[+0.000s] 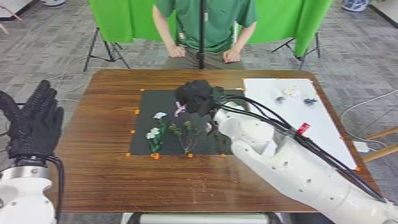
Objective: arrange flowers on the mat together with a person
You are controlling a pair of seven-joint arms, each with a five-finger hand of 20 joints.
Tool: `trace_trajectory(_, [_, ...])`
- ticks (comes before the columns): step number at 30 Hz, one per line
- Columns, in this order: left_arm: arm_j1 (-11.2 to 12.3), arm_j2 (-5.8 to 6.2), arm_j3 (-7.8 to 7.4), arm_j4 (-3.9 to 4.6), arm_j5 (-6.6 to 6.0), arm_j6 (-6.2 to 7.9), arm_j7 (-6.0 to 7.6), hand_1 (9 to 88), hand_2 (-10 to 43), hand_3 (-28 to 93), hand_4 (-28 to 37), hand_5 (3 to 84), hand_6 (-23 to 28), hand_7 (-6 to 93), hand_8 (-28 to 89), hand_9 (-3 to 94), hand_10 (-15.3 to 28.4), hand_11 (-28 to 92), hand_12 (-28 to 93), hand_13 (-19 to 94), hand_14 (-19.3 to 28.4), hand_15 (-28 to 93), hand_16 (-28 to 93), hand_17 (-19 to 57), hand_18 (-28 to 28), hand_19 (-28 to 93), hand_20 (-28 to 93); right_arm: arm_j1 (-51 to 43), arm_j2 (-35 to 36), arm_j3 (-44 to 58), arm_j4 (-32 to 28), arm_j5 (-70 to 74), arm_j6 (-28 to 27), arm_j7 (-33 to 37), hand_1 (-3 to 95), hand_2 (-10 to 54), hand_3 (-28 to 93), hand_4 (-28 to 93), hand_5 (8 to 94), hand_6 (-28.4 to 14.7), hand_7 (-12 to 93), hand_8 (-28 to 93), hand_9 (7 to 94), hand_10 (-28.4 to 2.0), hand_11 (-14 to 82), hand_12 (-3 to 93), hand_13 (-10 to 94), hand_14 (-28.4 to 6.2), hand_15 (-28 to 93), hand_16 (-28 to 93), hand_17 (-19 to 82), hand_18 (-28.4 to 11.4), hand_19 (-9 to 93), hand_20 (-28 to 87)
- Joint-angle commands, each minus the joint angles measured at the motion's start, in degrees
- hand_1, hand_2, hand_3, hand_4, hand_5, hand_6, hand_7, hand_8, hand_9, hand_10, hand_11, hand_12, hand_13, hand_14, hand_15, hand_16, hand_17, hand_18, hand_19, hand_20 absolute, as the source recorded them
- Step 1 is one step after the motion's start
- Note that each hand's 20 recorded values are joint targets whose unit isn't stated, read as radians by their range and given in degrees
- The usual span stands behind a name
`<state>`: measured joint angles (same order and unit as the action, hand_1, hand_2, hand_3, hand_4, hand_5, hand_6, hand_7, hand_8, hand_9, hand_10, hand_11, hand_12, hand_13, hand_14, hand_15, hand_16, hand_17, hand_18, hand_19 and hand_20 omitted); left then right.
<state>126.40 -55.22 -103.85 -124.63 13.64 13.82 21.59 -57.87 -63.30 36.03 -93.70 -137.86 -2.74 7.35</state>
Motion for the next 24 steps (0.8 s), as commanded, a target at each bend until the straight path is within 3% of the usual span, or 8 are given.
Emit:
trace_trajectory(1, [-0.29, 0.95, 0.62, 0.57, -1.11, 0.15, -0.13, 41.7, 25.1, -3, -15.7, 36.4, 7.3, 3.4, -7, 20.3, 11.5, 7, 5, 4, 4.4, 2, -6, -10.5, 1.6, 7, 5, 4.48, -3.21, -5.44, 5.84, -1.89, -0.35, 2.35, 65.2, -9.5, 64, -28, 65.2, 4.8, 52, 0, 77.1, -6.5, 17.1, 50.8, 71, 0.8, 44, 51, 47, -11.0, 85, 50])
trace_trajectory(8, [0.24, 0.85, 0.49, 0.02, -2.10, 1.14, 0.91, 41.6, 23.9, 1, -16.4, 36.3, 7.0, 4.2, -8, 21.5, 12.4, 8, 6, 5, 5.7, 4, -6, -9.6, 3.3, 10, 5, 3.07, -4.37, -5.53, 6.63, -2.97, -3.78, 1.59, 65.2, -9.5, 64, -28, 65.1, 4.9, 52, 0, 76.5, -6.5, 17.0, 51.0, 71, 0.7, 44, 51, 47, -11.1, 85, 50])
trace_trajectory(12, [0.03, 0.72, 0.73, 0.15, -2.18, 1.01, 0.82, 41.5, 23.4, 3, -17.7, 36.4, 7.0, 4.6, -8, 22.3, 12.5, 9, 6, 7, 6.2, 6, -6, -9.0, 4.2, 12, 5, 1.46, -4.61, -5.22, 6.51, -3.89, -2.71, 1.97, 64.6, -9.5, 64, -28, 64.7, 4.6, 52, -1, 76.1, -6.8, 16.8, 50.7, 70, 0.2, 43, 50, 47, -11.5, 84, 49])
trace_trajectory(16, [-0.01, 0.62, 0.92, 0.03, -2.81, 1.80, 0.88, 41.3, 22.8, 6, -19.0, 36.5, 7.0, 5.1, -8, 22.7, 12.7, 10, 6, 7, 6.5, 7, -6, -8.4, 4.6, 11, 6, 0.60, -4.85, -4.94, 6.31, -4.48, -3.93, 2.62, 64.1, -9.5, 64, -28, 63.8, 4.7, 52, -1, 75.0, -6.8, 16.5, 50.5, 69, 0.2, 42, 50, 46, -11.5, 83, 49])
trace_trajectory(21, [-0.27, 0.66, 0.93, 0.07, -3.16, 2.79, 1.43, 41.0, 21.3, 14, -23.8, 32.0, 5.3, 7.4, -9, 23.0, 12.6, 11, 5, 9, 8.1, 10, -6, -7.7, 6.3, 13, 7, -0.56, -5.14, -3.23, 5.82, -5.47, -7.06, 1.83, 63.3, -9.5, 63, -28, 62.0, 4.7, 49, -3, 74.3, -6.2, 12.4, 44.9, 70, 0.8, 36, 48, 47, -10.2, 83, 45])
trace_trajectory(24, [-0.08, 0.49, 0.80, 0.04, -3.03, 2.44, 1.20, 41.0, 21.1, 15, -24.2, 30.6, 4.8, 7.8, -10, 23.1, 12.6, 11, 5, 9, 8.2, 10, -6, -7.6, 6.5, 13, 7, -0.84, -5.41, -2.41, 5.67, -5.81, -8.06, 1.55, 63.4, -9.5, 63, -28, 60.6, 4.4, 46, -5, 73.3, -6.5, 9.5, 41.5, 69, 0.3, 34, 48, 46, -11.2, 81, 44])
